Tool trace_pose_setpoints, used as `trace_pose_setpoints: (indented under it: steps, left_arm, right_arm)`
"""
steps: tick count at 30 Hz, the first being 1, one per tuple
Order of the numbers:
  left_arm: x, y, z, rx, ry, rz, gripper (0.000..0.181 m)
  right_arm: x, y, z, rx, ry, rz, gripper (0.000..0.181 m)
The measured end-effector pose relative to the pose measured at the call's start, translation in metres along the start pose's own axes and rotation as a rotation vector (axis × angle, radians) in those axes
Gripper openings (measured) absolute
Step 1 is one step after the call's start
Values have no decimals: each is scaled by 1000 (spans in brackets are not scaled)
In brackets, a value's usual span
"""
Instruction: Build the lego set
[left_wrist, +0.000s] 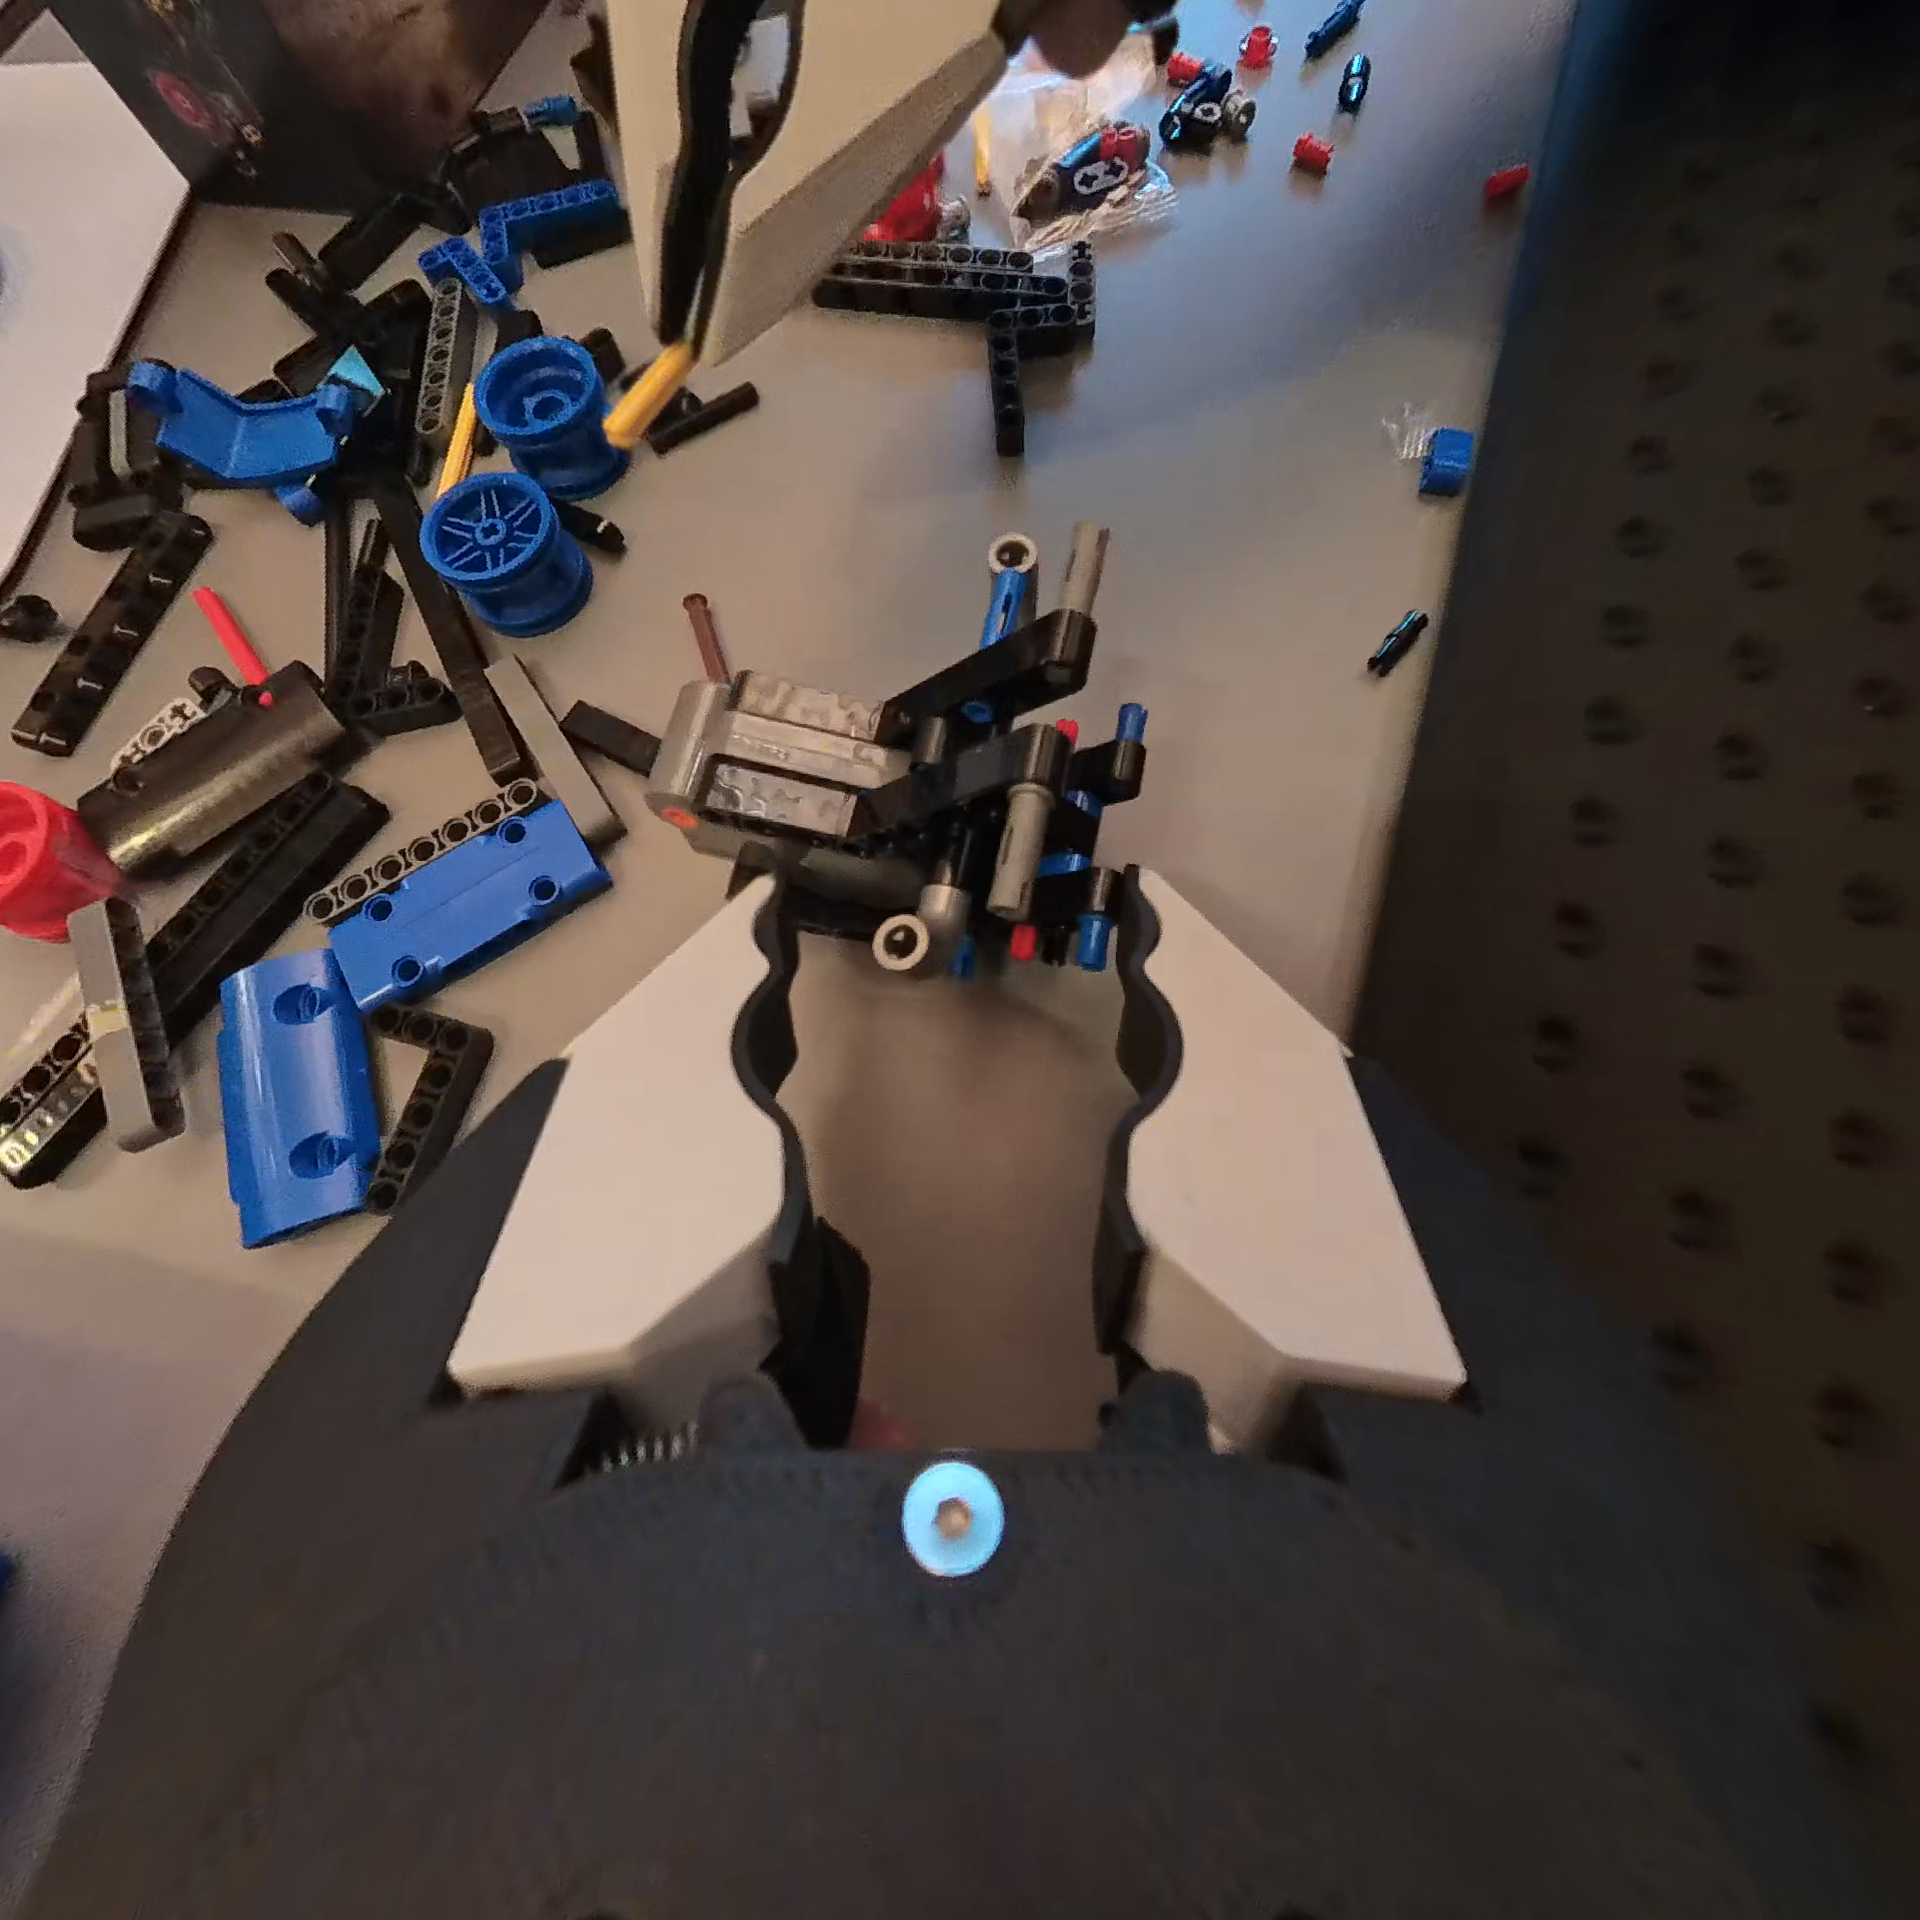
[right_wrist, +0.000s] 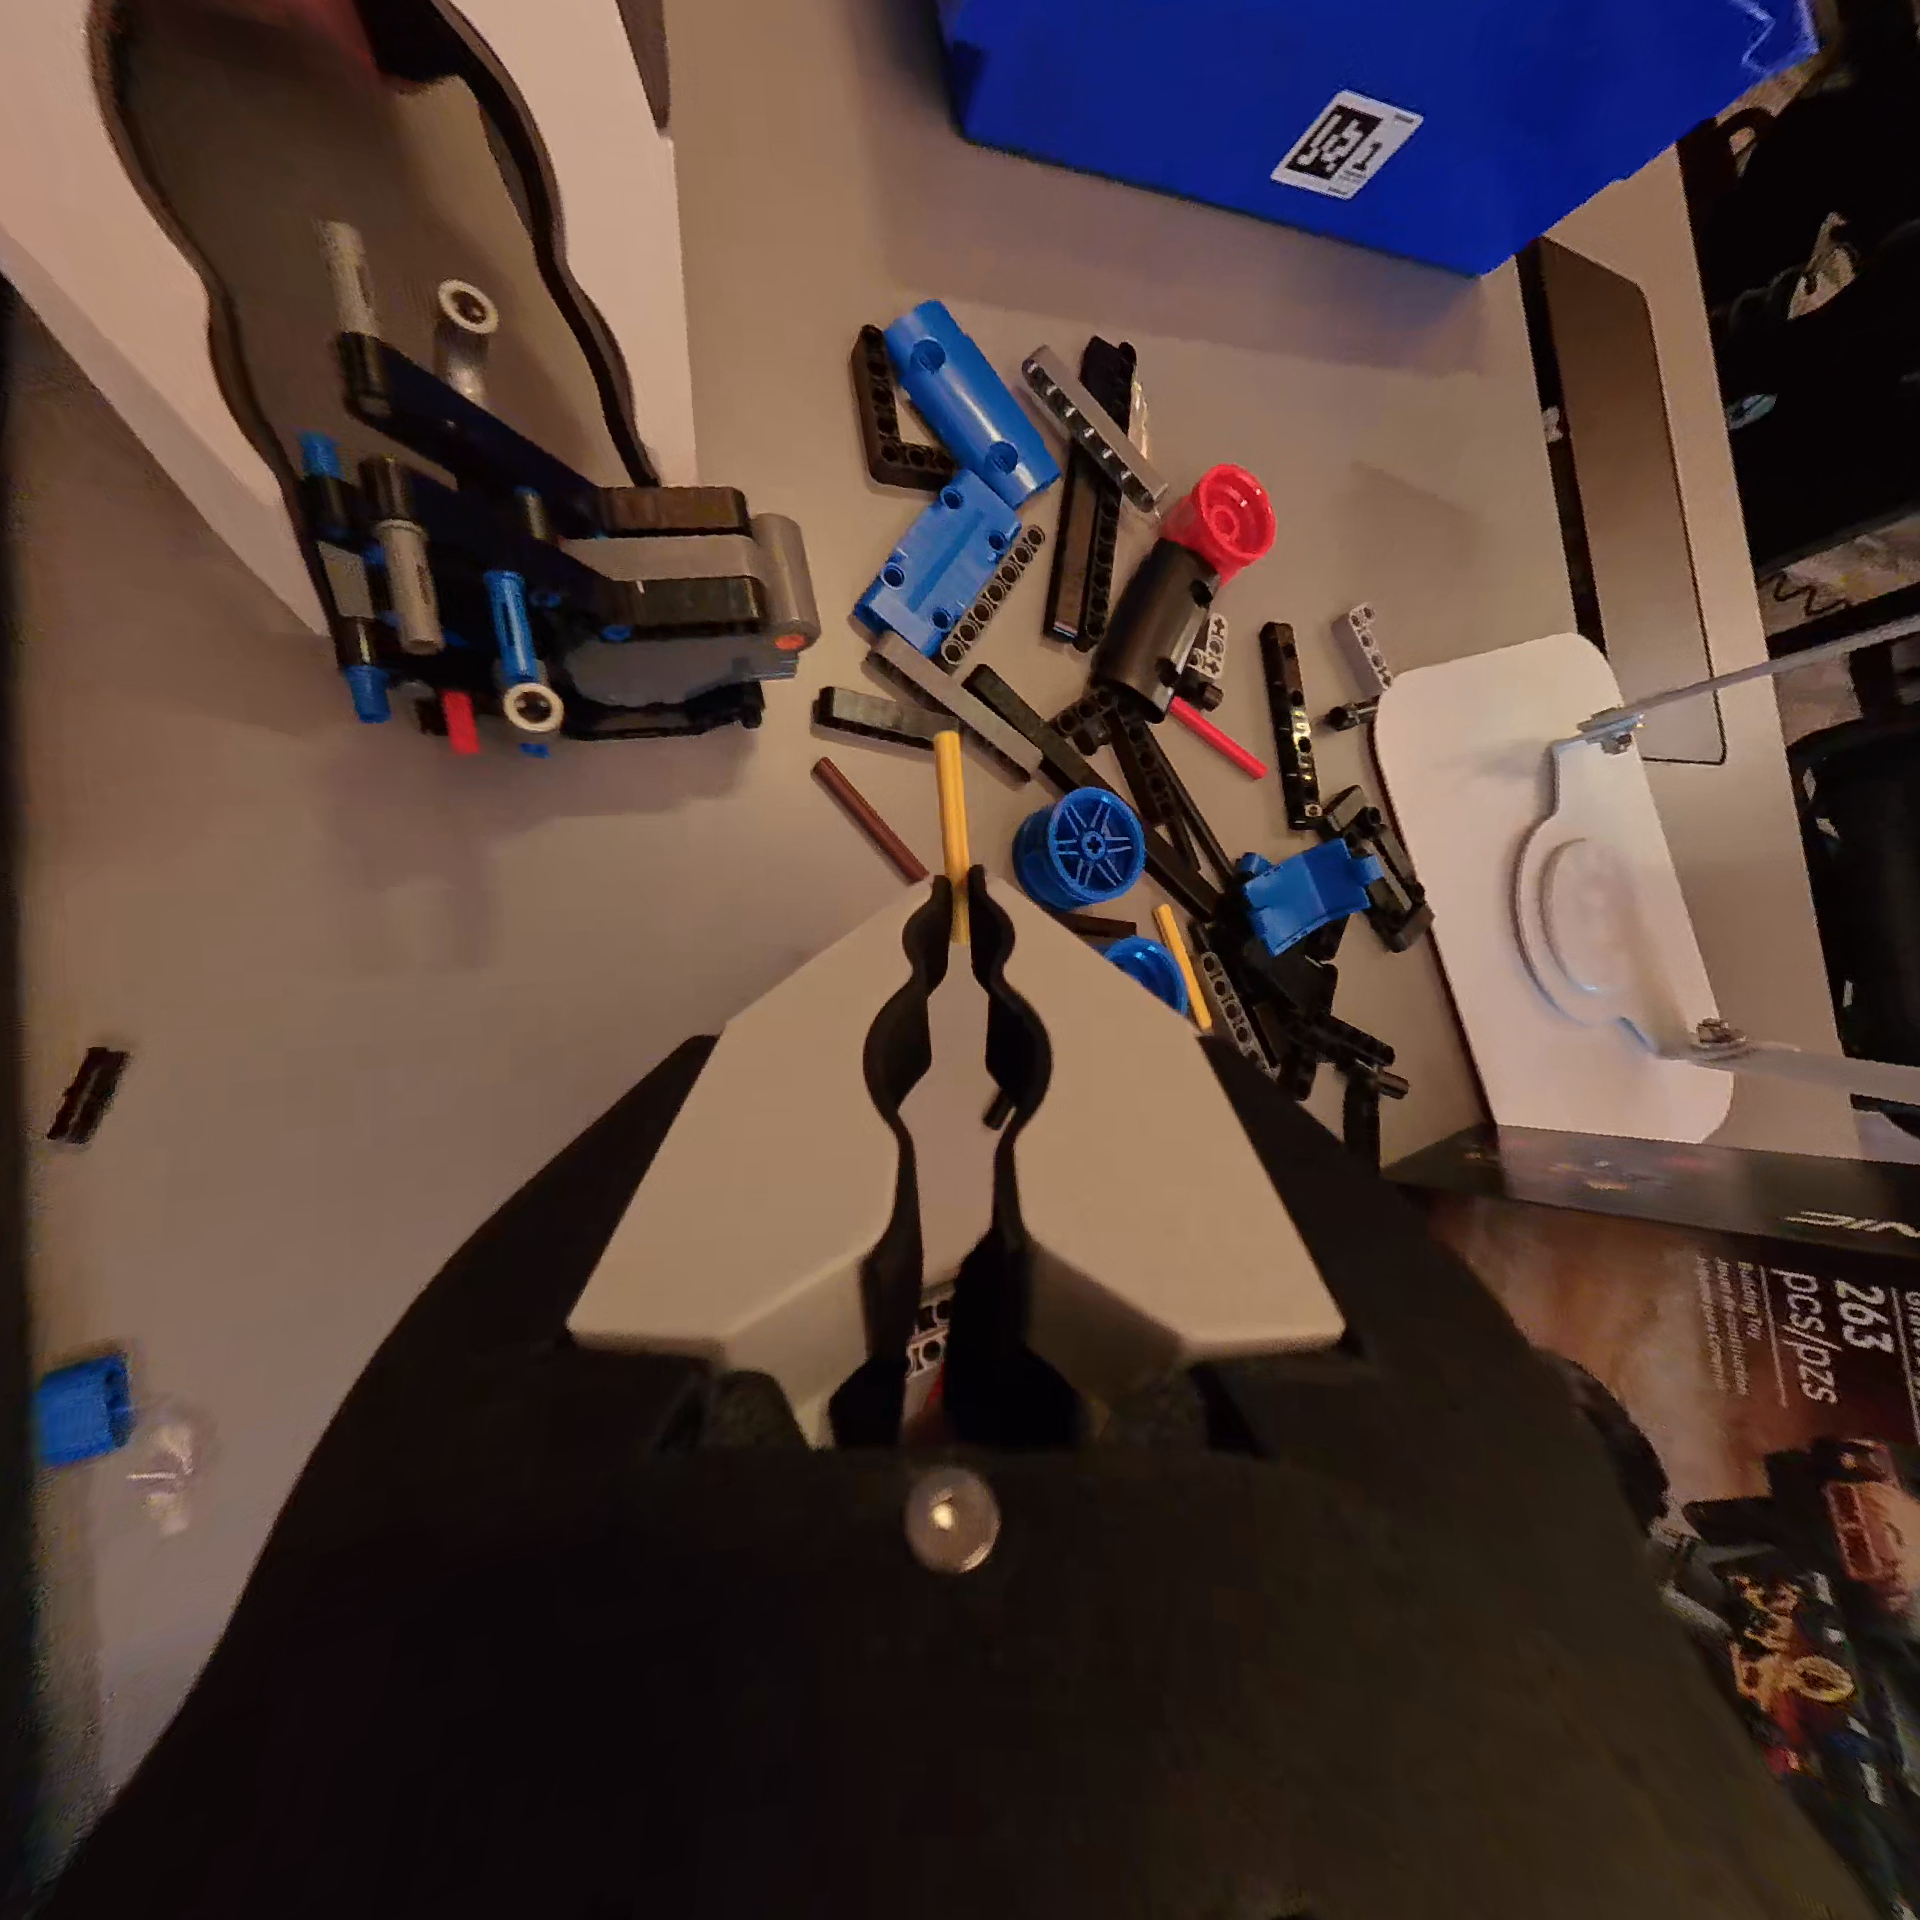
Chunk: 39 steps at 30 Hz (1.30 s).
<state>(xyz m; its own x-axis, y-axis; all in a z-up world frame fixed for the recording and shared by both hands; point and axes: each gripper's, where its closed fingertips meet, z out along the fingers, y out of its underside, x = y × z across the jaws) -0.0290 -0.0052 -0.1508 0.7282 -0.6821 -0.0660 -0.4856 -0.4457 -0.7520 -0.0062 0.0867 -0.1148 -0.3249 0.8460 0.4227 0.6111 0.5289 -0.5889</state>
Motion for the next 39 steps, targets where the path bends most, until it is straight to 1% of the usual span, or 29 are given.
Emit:
trace_pose_setpoints:
  steps: [3, 5, 8, 11, 14, 19, 22, 25, 35, 39]
  left_arm:
    - [0, 3, 3, -5, 5, -10, 70]
    - [0, 2, 3, 1, 11, -4, 77]
    - [-1, -1, 3, 5, 22, 19, 82]
    - [-7, 0, 3, -18, 19, 32, 91]
    - [-15, -5, 3, -4, 14, 44, 95]
    - [-15, -6, 11, -15, 39, 82, 95]
    - [-12, -10, 13, 15, 52, 77, 97]
    - [-12, -15, 12, 39, 46, 84, 91]
    - [-13, -18, 14, 45, 22, 66, 90]
    - [-13, -19, 15, 44, 18, 61, 90]
  right_arm:
    - [-9, 4, 2, -4, -31, 2, 2]
    - [-18, 4, 5, 8, -85, 32, 2]
    - [-25, 5, 10, 15, -132, 59, 2]
    - [-27, 3, 11, 20, -142, 63, 2]
    - [-30, 1, 15, 25, -148, 66, 2]
    - [-34, -3, 18, 32, -162, 61, 2]
    - [-33, -5, 16, 44, -163, 65, 2]
    - [-35, -9, 16, 56, -173, 66, 2]
    - [-34, -12, 14, 35, -149, 27, 2]
    - [-32, -10, 13, 5, -112, -4, 2]
